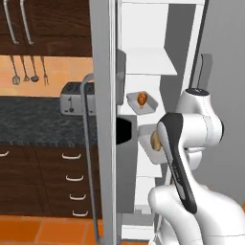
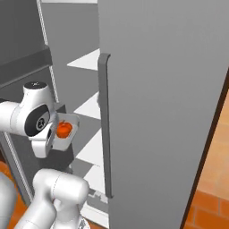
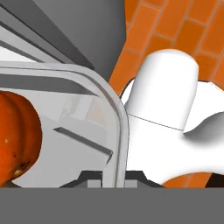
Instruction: Take the meat container that has the chicken drumstick and place it on the second highest rack of the freezer. Then take the vegetable container that has the squash and sweet potato and place it on the highest rack of the freezer.
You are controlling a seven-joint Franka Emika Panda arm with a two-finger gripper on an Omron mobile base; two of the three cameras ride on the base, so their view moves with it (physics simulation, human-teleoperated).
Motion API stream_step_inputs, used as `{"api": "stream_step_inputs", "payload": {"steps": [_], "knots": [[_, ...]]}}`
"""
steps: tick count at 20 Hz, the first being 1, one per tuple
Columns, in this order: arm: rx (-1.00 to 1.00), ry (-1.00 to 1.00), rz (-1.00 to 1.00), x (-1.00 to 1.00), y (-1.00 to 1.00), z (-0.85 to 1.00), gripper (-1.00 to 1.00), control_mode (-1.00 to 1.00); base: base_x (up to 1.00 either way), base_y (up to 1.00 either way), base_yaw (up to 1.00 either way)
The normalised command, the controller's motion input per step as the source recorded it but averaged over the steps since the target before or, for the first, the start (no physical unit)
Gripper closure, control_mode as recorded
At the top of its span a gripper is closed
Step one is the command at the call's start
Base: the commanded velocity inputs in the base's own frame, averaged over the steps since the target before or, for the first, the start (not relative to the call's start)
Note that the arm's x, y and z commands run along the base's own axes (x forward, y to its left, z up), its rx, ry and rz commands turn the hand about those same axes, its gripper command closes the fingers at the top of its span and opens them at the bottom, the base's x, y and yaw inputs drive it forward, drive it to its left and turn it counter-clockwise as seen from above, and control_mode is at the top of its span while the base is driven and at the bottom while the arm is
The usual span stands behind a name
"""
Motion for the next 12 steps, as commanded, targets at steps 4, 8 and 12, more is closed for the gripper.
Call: {"api": "stream_step_inputs", "payload": {"steps": [4, 8, 12], "knots": [[0.00, 0.00, 0.00, 0.00, 0.00, 0.00, 1.00, 1.00, 0.49, -0.01, -0.07], [0.00, 0.00, 0.00, 0.00, 0.00, 0.00, 1.00, 1.00, 0.59, -0.03, -0.08], [0.00, 0.00, 0.00, 0.00, 0.00, 0.00, 1.00, 1.00, 0.58, 0.00, -0.09]]}}
